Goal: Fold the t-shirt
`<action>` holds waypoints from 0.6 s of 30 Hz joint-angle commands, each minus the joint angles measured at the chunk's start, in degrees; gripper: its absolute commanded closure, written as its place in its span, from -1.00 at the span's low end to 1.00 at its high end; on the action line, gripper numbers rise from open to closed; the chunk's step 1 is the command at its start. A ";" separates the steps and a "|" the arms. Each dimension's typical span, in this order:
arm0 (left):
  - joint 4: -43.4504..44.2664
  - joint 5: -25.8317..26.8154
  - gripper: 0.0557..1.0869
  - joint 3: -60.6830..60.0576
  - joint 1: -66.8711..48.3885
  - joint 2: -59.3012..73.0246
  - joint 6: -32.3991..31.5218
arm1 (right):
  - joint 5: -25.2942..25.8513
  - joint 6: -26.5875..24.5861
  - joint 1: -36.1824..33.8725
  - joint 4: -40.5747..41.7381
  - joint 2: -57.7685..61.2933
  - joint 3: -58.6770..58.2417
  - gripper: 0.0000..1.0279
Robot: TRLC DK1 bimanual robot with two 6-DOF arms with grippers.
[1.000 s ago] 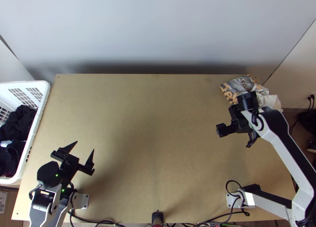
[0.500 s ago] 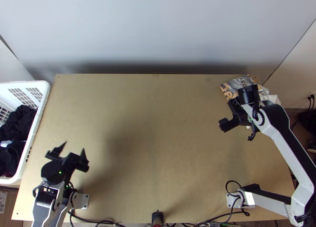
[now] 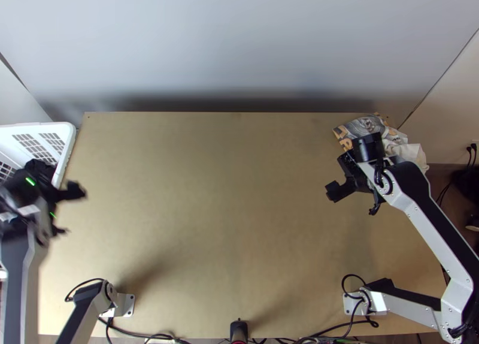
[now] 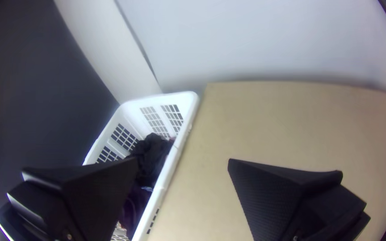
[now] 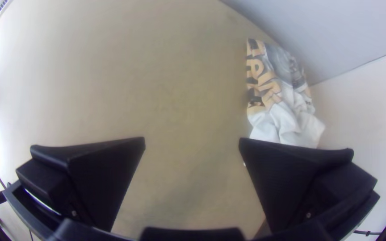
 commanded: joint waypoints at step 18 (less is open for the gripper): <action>1.94 4.68 -0.90 21.54 36.11 45.15 -11.53 | -0.55 1.35 -3.30 1.96 -7.40 -8.90 -0.90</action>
